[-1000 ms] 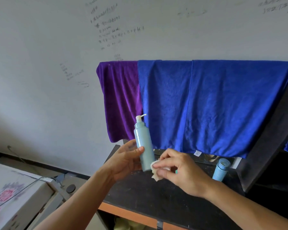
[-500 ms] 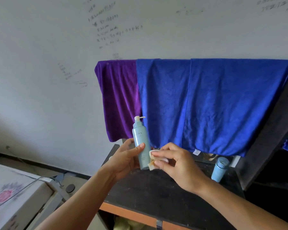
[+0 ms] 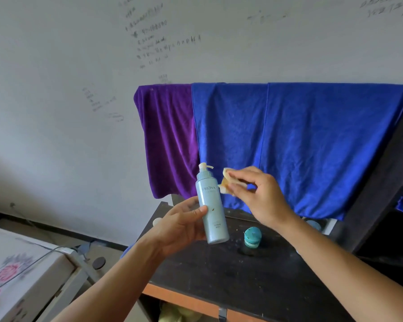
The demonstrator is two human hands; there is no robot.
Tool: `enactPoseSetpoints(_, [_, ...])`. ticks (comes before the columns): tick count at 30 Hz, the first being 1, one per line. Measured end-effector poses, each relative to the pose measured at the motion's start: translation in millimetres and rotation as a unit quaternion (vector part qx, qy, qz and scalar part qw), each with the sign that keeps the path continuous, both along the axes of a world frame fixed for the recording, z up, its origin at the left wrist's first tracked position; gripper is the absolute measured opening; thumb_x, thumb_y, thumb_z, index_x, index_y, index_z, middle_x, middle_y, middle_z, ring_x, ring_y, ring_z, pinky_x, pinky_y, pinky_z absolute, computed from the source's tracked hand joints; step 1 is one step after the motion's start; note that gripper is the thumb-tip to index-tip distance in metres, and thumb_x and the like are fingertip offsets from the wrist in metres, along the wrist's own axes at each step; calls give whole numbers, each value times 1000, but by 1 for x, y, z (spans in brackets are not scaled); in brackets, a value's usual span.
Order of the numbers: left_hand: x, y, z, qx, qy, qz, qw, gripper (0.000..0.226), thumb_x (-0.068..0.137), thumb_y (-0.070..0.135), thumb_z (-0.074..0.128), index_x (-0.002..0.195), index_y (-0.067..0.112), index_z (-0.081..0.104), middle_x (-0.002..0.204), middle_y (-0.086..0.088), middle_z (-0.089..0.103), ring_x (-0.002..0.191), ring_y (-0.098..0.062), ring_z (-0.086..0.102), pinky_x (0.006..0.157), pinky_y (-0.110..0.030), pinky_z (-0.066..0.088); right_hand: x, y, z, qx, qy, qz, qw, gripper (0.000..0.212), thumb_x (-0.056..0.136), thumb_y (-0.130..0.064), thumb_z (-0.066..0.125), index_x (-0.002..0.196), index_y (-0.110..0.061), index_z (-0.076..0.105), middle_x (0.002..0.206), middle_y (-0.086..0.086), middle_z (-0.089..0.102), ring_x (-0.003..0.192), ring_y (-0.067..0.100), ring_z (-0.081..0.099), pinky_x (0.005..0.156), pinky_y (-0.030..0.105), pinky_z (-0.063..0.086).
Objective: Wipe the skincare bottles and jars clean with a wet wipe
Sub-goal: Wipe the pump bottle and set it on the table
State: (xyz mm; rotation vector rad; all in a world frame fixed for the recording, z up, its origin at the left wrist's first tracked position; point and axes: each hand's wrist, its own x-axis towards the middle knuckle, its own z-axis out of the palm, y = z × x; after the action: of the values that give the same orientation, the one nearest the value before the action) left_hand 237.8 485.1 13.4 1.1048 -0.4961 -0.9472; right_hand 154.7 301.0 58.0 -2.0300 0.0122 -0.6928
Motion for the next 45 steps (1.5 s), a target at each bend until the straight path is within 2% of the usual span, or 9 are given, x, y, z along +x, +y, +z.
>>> enactPoseSetpoints(9, [13, 13, -4, -4, 6, 45, 999, 86, 66, 30, 86, 136, 5, 42, 124, -25, 59, 105, -40, 61, 85, -52, 51, -45, 28, -28, -194, 100, 173, 960, 21, 86, -19, 67, 104, -28, 71, 92, -10, 51, 78, 10, 57, 71, 14, 43])
enactPoseSetpoints(14, [5, 4, -2, 2, -5, 19, 1000, 91, 63, 30, 88, 137, 7, 40, 125, -24, 58, 108, -37, 60, 85, -51, 51, -19, 12, 9, -85, 0, 70, 994, 19, 85, -10, 68, 102, -13, 72, 89, -1, 56, 74, -8, 62, 67, 7, 42])
enactPoseSetpoints(17, [-1, -7, 3, 3, -22, 0, 1000, 89, 63, 31, 87, 136, 8, 42, 124, -24, 57, 109, -38, 59, 89, -54, 51, 6, 11, 17, -119, -4, 15, 993, 25, 87, -11, 64, 110, -20, 69, 95, -5, 56, 80, 1, 61, 70, 10, 43])
enactPoseSetpoints(22, [7, 2, 3, 10, -14, 62, 998, 67, 75, 25, 76, 132, 7, 46, 125, -28, 57, 104, -40, 62, 85, -57, 52, -21, 22, -25, -149, 55, 89, 983, 24, 87, -13, 65, 107, -25, 70, 91, -6, 56, 73, 4, 57, 67, 9, 41])
enactPoseSetpoints(26, [7, 3, 2, 49, -3, 109, 993, 70, 73, 28, 73, 133, 7, 43, 123, -24, 61, 104, -39, 64, 81, -53, 55, -25, 20, -31, -45, 44, 64, 996, 28, 85, -9, 68, 110, -21, 69, 93, -12, 59, 85, 2, 62, 74, 8, 43])
enactPoseSetpoints(31, [-4, -5, 10, 30, 24, 44, 998, 48, 93, 29, 56, 130, 0, 47, 121, -27, 60, 104, -41, 63, 84, -52, 54, -14, 23, -30, 16, 32, 60, 998, 30, 83, -9, 69, 113, -16, 68, 94, -5, 60, 85, -2, 64, 78, 11, 48])
enactPoseSetpoints(36, [0, 4, 8, 9, 37, -7, 999, 53, 86, 11, 57, 137, 8, 45, 131, -27, 54, 111, -42, 58, 89, -54, 52, -17, 13, -28, 46, 65, 66, 995, 34, 80, -18, 73, 113, -19, 68, 97, -8, 63, 93, -2, 62, 82, 9, 44])
enactPoseSetpoints(41, [-8, -3, 5, 8, 8, -23, 1000, 50, 86, 10, 58, 135, 6, 47, 120, -19, 61, 99, -32, 66, 80, -47, 54, 0, 8, 0, -13, -6, 2, 1000, 30, 86, -13, 66, 115, -19, 66, 101, -4, 60, 86, 3, 61, 72, 3, 44])
enactPoseSetpoints(45, [-4, -1, 7, -7, -4, -2, 1000, 44, 86, 12, 59, 127, -1, 53, 121, -25, 59, 103, -38, 63, 82, -49, 54, -7, 17, -10, -169, 9, 42, 985, 28, 91, -12, 59, 114, -25, 67, 97, -7, 52, 78, 5, 57, 71, 9, 42])
